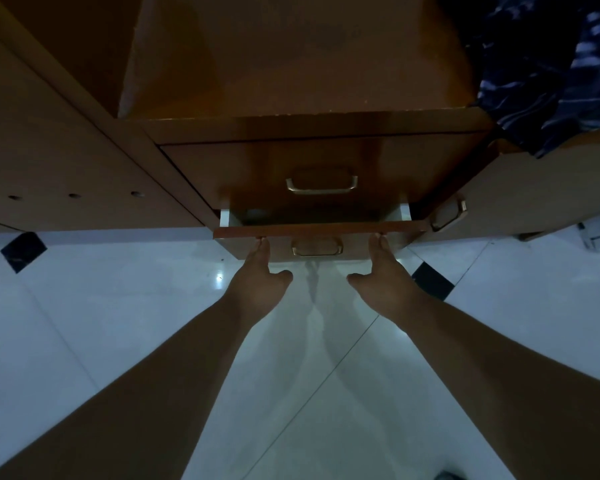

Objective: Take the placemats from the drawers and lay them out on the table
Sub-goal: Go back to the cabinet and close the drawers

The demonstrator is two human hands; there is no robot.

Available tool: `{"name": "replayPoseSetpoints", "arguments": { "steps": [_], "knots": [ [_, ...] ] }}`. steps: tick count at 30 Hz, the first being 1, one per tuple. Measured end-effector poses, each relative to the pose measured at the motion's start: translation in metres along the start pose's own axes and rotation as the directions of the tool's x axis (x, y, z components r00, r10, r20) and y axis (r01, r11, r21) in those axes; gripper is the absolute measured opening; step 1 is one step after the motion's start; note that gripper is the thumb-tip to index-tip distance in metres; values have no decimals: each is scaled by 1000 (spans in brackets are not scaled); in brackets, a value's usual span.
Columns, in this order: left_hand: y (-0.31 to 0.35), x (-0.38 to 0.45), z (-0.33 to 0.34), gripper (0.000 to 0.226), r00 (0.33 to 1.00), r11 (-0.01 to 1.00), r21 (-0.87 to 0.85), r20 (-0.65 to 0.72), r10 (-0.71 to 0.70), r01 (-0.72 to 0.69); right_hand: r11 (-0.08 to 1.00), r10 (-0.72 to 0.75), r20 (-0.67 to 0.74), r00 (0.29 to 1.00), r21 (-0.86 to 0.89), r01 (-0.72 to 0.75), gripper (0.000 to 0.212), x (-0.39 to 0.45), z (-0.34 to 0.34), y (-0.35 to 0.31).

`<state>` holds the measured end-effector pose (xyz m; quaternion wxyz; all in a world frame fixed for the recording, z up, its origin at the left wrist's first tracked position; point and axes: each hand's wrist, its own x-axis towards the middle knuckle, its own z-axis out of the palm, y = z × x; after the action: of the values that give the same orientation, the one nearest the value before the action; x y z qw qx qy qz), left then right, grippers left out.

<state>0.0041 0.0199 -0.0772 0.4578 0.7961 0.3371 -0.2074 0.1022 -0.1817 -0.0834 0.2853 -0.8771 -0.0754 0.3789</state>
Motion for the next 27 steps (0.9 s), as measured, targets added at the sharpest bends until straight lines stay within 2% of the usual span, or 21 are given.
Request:
{"name": "replayPoseSetpoints", "arguments": {
  "steps": [7,18,20,22,23,26,27],
  "knots": [
    [13,15,-8,78,1000,999,-38,-18,-18,17,998,6,-11,1000,69,-5,89,19,-5,-4],
    [14,20,-9,78,999,999,48,-36,-16,18,998,12,-20,1000,59,-11,91,25,-3,-4],
    [17,15,-12,72,998,999,43,-56,-16,18,993,5,-24,1000,120,-2,79,23,-5,-7],
    [23,5,-13,63,997,998,54,-72,-9,12,988,-28,-19,999,150,30,35,24,-9,-8],
    [26,1,-14,62,998,998,70,-69,0,4,990,-21,-4,1000,136,22,24,21,-13,-13],
    [37,-22,-17,64,997,993,114,-65,50,-43,986,-59,-9,998,154,60,10,0,-28,-30],
    [43,-30,-18,65,996,991,121,-54,66,-59,978,-64,-26,998,197,68,15,-11,-34,-35]
  ]
}}
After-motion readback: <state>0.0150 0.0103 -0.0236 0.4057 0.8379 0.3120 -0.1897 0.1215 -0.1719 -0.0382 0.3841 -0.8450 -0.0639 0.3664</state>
